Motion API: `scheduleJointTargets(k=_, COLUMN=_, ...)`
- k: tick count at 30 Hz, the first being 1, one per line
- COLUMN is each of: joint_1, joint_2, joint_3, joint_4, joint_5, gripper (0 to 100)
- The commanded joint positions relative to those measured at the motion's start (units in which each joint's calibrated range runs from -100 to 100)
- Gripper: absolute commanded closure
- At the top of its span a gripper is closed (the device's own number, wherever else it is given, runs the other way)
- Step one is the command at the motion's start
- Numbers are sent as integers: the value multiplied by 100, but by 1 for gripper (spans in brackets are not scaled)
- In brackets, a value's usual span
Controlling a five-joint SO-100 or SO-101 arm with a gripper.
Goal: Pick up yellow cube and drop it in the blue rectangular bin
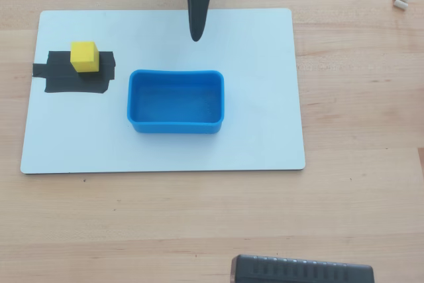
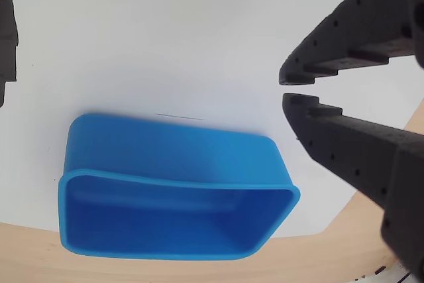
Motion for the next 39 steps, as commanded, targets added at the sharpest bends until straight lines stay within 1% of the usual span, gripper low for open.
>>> scheduleJointTargets(k=1, joint_1=-7, joint_2=126, joint_3=-447, joint_4=49, joint_5=54, gripper=100)
scheduleJointTargets(k=3, joint_1=-16, joint_2=767, joint_3=-1002, joint_4=41, joint_5=54, gripper=100)
scheduleJointTargets(k=5, joint_1=-7, joint_2=1788, joint_3=-1711, joint_4=32, joint_5=59, gripper=100)
scheduleJointTargets(k=8, joint_1=233, joint_2=3182, joint_3=-2792, joint_4=57, joint_5=73, gripper=100)
scheduleJointTargets(k=14, joint_1=765, joint_2=5012, joint_3=-4711, joint_4=577, joint_5=352, gripper=100)
scheduleJointTargets(k=23, joint_1=2060, joint_2=6628, joint_3=-6292, joint_4=676, joint_5=1348, gripper=100)
scheduleJointTargets(k=29, joint_1=2591, joint_2=7752, joint_3=-7365, joint_4=866, joint_5=1665, gripper=100)
scheduleJointTargets(k=34, joint_1=2883, joint_2=8050, joint_3=-7692, joint_4=974, joint_5=1978, gripper=100)
scheduleJointTargets(k=39, joint_1=3157, joint_2=8681, joint_3=-8056, joint_4=974, joint_5=2032, gripper=99)
